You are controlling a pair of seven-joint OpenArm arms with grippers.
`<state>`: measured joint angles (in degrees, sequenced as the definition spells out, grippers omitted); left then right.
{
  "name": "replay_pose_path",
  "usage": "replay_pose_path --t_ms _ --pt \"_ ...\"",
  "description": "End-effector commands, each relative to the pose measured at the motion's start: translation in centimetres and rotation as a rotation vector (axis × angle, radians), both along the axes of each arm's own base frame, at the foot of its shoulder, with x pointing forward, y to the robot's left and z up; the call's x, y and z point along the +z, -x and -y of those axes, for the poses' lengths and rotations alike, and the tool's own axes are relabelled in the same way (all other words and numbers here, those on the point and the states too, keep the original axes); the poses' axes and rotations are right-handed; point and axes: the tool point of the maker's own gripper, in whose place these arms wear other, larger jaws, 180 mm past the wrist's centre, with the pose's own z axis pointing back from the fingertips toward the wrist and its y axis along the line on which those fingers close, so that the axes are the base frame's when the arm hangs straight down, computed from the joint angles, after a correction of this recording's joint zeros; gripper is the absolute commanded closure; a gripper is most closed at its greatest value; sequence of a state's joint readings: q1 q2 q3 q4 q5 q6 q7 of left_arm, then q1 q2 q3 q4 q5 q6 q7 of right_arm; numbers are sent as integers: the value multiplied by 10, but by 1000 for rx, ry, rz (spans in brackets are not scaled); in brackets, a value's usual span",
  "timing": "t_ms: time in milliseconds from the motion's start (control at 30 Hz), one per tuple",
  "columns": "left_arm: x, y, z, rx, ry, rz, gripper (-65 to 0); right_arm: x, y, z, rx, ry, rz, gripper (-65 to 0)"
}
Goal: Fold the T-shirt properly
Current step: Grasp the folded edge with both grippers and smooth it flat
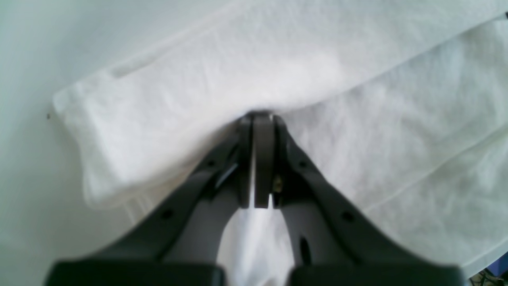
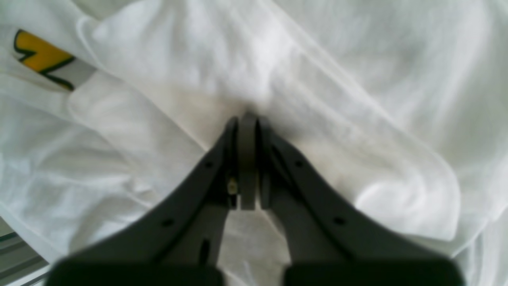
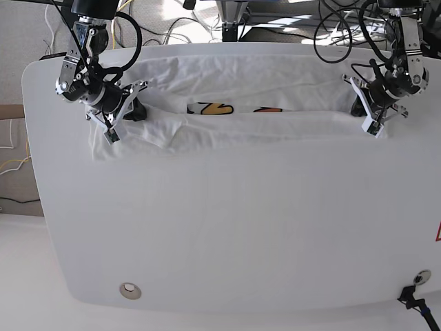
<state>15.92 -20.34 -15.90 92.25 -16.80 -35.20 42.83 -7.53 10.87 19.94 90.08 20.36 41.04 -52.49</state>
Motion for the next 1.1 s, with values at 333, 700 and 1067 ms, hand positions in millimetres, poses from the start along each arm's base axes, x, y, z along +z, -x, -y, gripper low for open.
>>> replay_pose_path --t_ms 333,700,1067 --pt "19 -64 6 -51 5 81 0 4 -26 32 -18 108 -12 0" --pt "78 -82 -9 -21 -43 256 0 1 -37 32 -34 82 -11 0" --pt "86 -27 -131 341 -57 151 -362 -2 -35 31 -35 77 -19 0"
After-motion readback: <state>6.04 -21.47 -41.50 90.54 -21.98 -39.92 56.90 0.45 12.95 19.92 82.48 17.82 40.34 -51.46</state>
